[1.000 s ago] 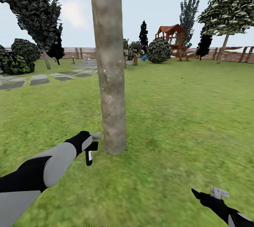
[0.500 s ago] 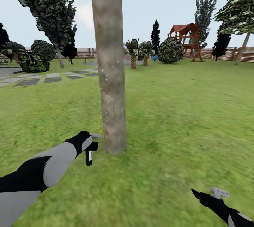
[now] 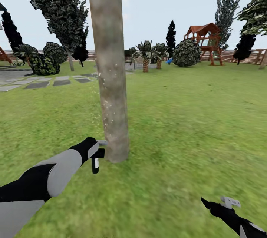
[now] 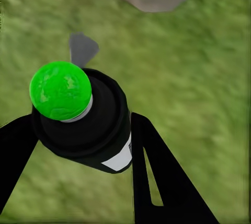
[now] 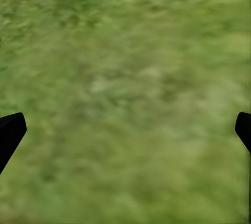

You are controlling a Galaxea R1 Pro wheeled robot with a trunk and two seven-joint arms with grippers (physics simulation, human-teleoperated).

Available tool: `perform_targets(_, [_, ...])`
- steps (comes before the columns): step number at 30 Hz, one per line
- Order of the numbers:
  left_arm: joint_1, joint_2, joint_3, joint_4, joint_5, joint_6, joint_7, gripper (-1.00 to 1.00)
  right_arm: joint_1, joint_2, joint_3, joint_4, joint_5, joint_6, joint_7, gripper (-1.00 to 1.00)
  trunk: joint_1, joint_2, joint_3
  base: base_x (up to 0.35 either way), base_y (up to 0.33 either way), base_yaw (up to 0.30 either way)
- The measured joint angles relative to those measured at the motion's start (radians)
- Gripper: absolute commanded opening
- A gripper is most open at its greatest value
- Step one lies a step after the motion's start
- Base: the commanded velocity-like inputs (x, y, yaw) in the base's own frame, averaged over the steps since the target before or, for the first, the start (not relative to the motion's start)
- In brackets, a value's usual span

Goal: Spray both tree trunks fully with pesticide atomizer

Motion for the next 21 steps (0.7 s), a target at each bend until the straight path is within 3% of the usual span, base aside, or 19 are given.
perform_targets(21, [0.000, 0.000, 0.000, 0.000, 0.000, 0.000, 0.000, -1.00, 0.000, 0.000, 0.000, 0.000, 0.000, 0.000, 0.000, 1.00, 0.000, 0.000, 0.000, 0.043, -0.321, 0.255])
